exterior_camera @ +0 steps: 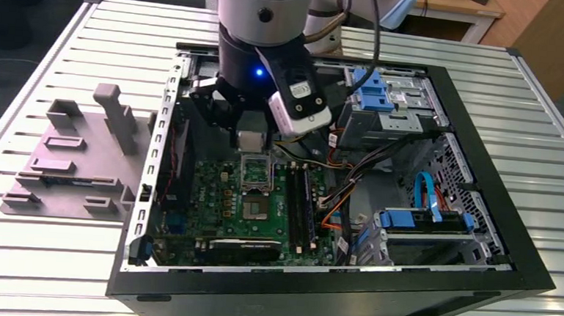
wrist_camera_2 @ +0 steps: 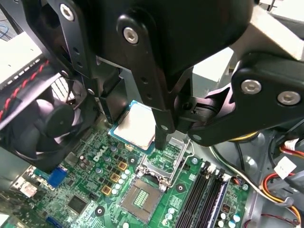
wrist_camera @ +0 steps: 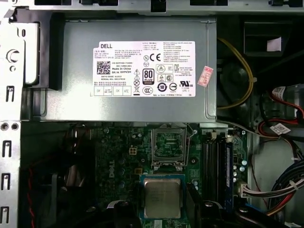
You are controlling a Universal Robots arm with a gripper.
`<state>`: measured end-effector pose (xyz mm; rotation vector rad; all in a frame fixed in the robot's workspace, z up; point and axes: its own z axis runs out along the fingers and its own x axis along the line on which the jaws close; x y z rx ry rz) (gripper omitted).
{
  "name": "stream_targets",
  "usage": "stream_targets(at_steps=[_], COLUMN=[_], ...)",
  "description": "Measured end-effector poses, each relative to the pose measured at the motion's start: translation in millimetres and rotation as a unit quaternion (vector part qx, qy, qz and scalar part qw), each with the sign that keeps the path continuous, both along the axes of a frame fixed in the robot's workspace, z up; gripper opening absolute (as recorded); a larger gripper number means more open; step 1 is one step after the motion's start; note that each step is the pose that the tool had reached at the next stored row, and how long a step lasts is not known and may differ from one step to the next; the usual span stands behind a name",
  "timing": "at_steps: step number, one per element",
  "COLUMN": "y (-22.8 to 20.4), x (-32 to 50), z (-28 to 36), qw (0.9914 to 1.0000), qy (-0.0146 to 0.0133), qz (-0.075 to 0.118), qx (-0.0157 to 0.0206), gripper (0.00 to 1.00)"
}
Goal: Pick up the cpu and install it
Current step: 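Pick up the cpu and move it towards the insertion slot, then place the cpu into insertion slot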
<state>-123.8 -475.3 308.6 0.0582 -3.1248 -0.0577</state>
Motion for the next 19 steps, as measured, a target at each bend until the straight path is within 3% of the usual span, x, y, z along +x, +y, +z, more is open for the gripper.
stream_targets(at_steps=[7, 19], y=[-1.9, -1.9], x=[4.2, 5.0], z=[-10.1, -12.7], qw=[0.99999, 0.99999], qy=[0.005, 0.0053], qz=[0.0, 0.0], qx=[0.0, 0.0], gripper=[0.47, 0.47])
